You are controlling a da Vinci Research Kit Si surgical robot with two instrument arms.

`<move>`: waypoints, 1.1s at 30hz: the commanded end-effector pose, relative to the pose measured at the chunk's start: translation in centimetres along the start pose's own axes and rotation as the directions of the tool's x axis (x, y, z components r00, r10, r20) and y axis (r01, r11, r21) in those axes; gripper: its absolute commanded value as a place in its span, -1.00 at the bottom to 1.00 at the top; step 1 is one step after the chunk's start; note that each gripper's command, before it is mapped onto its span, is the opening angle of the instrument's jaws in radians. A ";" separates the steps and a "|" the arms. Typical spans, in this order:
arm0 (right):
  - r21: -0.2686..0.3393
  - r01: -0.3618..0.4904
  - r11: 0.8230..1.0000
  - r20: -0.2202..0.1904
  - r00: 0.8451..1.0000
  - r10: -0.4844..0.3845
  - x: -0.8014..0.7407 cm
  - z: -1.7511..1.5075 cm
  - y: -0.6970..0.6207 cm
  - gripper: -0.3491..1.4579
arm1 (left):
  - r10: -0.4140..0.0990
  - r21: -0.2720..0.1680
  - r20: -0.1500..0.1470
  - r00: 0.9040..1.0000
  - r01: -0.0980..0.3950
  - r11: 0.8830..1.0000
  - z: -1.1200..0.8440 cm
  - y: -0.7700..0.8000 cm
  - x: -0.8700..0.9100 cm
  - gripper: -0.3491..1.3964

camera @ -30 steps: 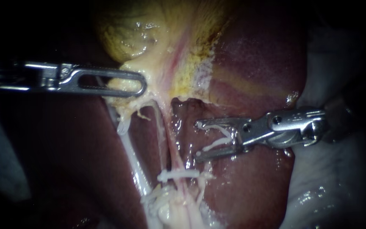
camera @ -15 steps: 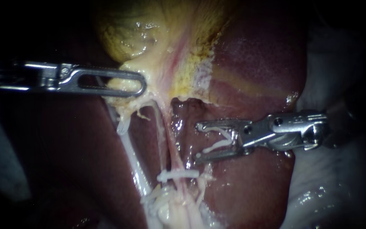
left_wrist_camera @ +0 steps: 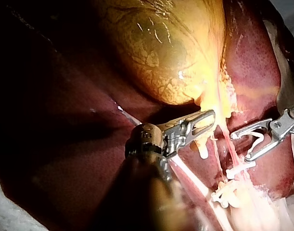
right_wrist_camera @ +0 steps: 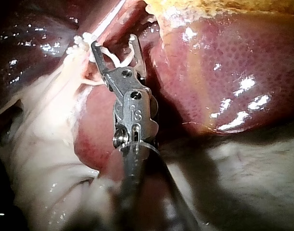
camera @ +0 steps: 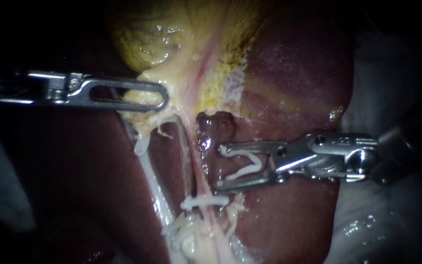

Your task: Clipping second clip right tube

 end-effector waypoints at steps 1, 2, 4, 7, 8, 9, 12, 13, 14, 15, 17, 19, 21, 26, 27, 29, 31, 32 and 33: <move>0.003 -0.006 1.000 -0.002 1.000 0.006 0.00 0.02 -0.01 -0.11 | 0.000 0.000 0.000 1.000 0.000 1.000 0.00 0.00 0.00 -1.00; 0.005 -0.006 1.000 -0.002 1.000 0.006 0.01 0.03 -0.02 -0.11 | 0.000 0.000 0.000 1.000 0.000 1.000 0.00 0.00 0.00 -1.00; 0.011 -0.023 1.000 -0.005 1.000 0.023 0.02 0.06 -0.04 -0.11 | 0.000 0.000 0.000 1.000 0.000 1.000 0.00 0.00 0.00 -1.00; 0.020 -0.040 0.999 -0.013 0.999 0.041 0.03 0.09 -0.07 -0.11 | 0.000 0.000 0.000 1.000 0.000 1.000 0.00 0.00 0.00 -1.00; 0.023 -0.046 0.999 -0.012 0.999 0.046 0.03 0.10 -0.08 -0.11 | 0.000 0.000 0.001 1.000 0.000 1.000 0.00 0.00 0.00 -1.00; 0.023 -0.046 0.999 -0.012 0.999 0.046 0.04 0.10 -0.08 -0.11 | 0.000 0.000 0.001 1.000 0.000 1.000 0.00 0.00 0.01 -1.00; 0.030 -0.061 0.998 -0.014 0.998 0.062 0.04 0.15 -0.11 -0.11 | 0.000 -0.001 0.001 1.000 0.000 1.000 0.01 0.00 0.01 -1.00; 0.034 -0.066 0.997 -0.013 0.998 0.066 0.04 0.18 -0.13 -0.11 | 0.000 -0.001 0.001 1.000 0.000 1.000 0.01 0.00 0.01 -1.00; 0.037 -0.071 0.997 -0.015 0.997 0.071 0.04 0.20 -0.14 -0.11 | 0.000 -0.001 0.001 1.000 0.000 1.000 0.01 0.00 0.01 -1.00; 0.040 -0.070 0.997 -0.014 0.997 0.071 0.04 0.22 -0.15 -0.11 | 0.000 -0.001 0.001 1.000 0.000 1.000 0.01 0.00 0.01 -1.00; 0.049 -0.079 0.996 -0.018 0.997 0.080 0.04 0.28 -0.17 -0.11 | 0.000 -0.001 0.001 1.000 0.000 1.000 0.01 0.00 0.01 -1.00; 0.054 -0.081 0.995 -0.016 0.996 0.082 0.03 0.33 -0.19 -0.11 | 0.000 -0.001 0.001 1.000 0.000 1.000 0.02 0.00 0.01 -1.00; 0.063 -0.086 0.994 -0.013 0.996 0.087 0.01 0.39 -0.21 -0.11 | 0.000 -0.001 0.001 1.000 0.000 1.000 0.02 0.00 0.01 -1.00; 0.094 -0.116 0.989 -0.032 0.992 0.120 -0.03 0.51 -0.26 -0.11 | 0.000 -0.001 0.001 1.000 0.000 1.000 0.02 0.00 0.01 -1.00; 0.101 -0.114 0.988 -0.036 0.992 0.118 -0.03 0.53 -0.28 -0.11 | 0.000 -0.001 0.001 1.000 0.000 1.000 0.02 0.00 0.01 -1.00; 0.122 -0.120 0.985 -0.057 0.990 0.127 -0.01 0.57 -0.31 -0.11 | 0.000 -0.001 0.001 1.000 0.000 1.000 0.02 0.00 0.01 -1.00; 0.137 -0.127 0.982 -0.067 0.988 0.137 0.01 0.58 -0.33 -0.11 | 0.000 -0.001 0.001 1.000 0.000 1.000 0.02 0.00 0.01 -1.00; 0.143 -0.131 0.981 -0.071 0.987 0.142 0.02 0.60 -0.34 -0.11 | 0.000 -0.001 0.002 1.000 0.000 1.000 0.02 0.00 0.01 -1.00; 0.146 -0.135 0.980 -0.075 0.986 0.148 0.03 0.61 -0.35 -0.11 | 0.000 -0.001 0.002 1.000 0.000 1.000 0.02 0.00 0.01 -1.00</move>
